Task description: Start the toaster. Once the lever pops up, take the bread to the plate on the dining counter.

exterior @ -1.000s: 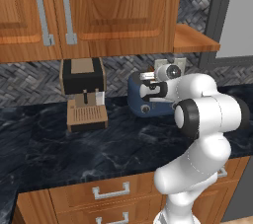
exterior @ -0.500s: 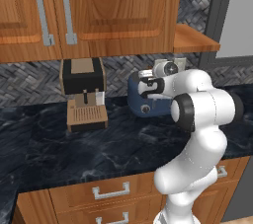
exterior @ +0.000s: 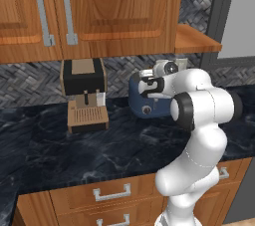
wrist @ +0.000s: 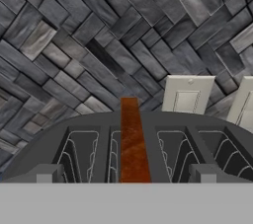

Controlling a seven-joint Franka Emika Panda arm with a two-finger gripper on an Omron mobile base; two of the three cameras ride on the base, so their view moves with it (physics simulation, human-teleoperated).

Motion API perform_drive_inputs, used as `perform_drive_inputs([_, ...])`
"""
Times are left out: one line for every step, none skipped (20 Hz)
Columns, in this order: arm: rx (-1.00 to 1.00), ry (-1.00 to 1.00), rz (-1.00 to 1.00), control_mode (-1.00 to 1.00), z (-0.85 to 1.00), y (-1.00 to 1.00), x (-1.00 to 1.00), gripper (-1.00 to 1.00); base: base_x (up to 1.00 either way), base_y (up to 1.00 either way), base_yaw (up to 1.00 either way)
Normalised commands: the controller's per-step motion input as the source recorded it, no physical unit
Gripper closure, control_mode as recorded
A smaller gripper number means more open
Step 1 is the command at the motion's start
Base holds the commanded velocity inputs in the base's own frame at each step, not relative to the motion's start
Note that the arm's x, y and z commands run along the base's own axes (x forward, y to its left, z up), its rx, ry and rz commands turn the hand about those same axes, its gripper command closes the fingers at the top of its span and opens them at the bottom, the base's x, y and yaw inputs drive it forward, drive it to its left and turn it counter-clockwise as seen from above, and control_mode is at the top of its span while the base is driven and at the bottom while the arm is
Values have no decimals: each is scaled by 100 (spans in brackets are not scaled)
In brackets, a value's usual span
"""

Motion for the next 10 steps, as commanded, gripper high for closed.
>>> perform_drive_inputs([0, 0, 0, -100, 0, 0, 4, -100, 0, 0, 0])
perform_drive_inputs([0, 0, 0, -100, 0, 0, 5, -100, 0, 0, 0])
perform_drive_inputs([0, 0, 0, -100, 0, 0, 4, -100, 0, 0, 0])
perform_drive_inputs([0, 0, 0, -100, 0, 0, 4, -100, 0, 0, 0])
perform_drive_inputs([0, 0, 0, -100, 0, 0, 3, -100, 0, 0, 0])
perform_drive_inputs([0, 0, 0, -100, 0, 0, 2, -100, 0, 0, 0])
perform_drive_inputs([0, 0, 0, -100, 0, 0, 0, -100, 0, 0, 0])
perform_drive_inputs([0, 0, 0, -100, 0, 0, 0, -100, 0, 0, 0])
perform_drive_inputs([0, 0, 0, -100, 0, 0, 0, -100, 0, 0, 0])
perform_drive_inputs([0, 0, 0, -100, 0, 0, 0, -100, 0, 0, 0])
